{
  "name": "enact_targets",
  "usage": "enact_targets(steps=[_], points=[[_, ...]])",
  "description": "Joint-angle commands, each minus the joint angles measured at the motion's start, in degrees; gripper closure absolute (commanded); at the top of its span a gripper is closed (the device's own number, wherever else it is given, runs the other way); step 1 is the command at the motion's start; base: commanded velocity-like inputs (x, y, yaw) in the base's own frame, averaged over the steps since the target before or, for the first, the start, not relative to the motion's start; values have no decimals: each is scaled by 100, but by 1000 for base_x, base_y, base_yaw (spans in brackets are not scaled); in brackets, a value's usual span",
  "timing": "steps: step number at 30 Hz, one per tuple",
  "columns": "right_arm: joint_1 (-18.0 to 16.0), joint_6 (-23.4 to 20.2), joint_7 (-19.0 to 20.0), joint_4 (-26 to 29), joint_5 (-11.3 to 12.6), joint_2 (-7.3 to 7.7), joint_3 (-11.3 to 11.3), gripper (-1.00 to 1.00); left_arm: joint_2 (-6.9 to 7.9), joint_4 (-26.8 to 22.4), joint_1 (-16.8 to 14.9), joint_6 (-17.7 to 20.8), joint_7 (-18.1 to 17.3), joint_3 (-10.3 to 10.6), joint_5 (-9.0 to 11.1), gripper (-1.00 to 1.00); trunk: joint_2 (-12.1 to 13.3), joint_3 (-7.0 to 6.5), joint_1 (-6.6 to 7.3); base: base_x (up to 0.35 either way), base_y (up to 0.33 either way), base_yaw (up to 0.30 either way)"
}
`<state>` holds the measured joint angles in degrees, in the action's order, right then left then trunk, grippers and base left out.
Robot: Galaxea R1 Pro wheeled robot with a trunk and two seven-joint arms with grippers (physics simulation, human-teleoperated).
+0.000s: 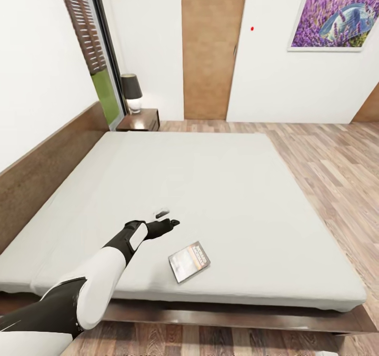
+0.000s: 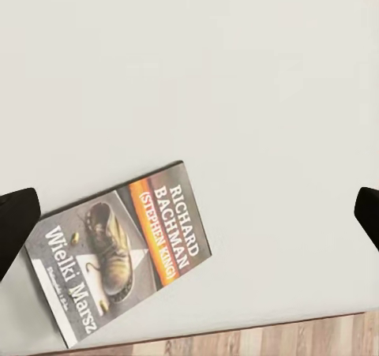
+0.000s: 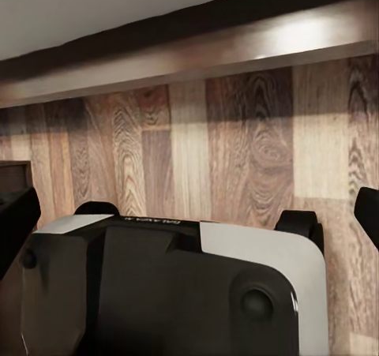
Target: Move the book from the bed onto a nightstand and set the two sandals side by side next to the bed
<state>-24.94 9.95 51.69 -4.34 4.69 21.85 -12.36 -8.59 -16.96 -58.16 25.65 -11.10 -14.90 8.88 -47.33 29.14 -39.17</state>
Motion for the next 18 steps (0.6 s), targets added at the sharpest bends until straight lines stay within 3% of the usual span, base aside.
enact_targets(steps=[1, 13, 18], points=[[-11, 24, 25, -29, 49, 3, 18, -100, -2, -9, -2, 46, 4, -22, 44, -100, -5, 15, -1, 9, -10, 0], [-10, 24, 25, -25, 49, 1, 22, -100, -11, -9, -2, 45, 3, -13, 44, -100, -5, 124, -1, 6, -4, 0], [-10, 24, 25, -27, 49, 0, 23, -100, -11, -9, -2, 52, 3, -13, 44, -100, -5, 169, -1, 152, -124, 0]])
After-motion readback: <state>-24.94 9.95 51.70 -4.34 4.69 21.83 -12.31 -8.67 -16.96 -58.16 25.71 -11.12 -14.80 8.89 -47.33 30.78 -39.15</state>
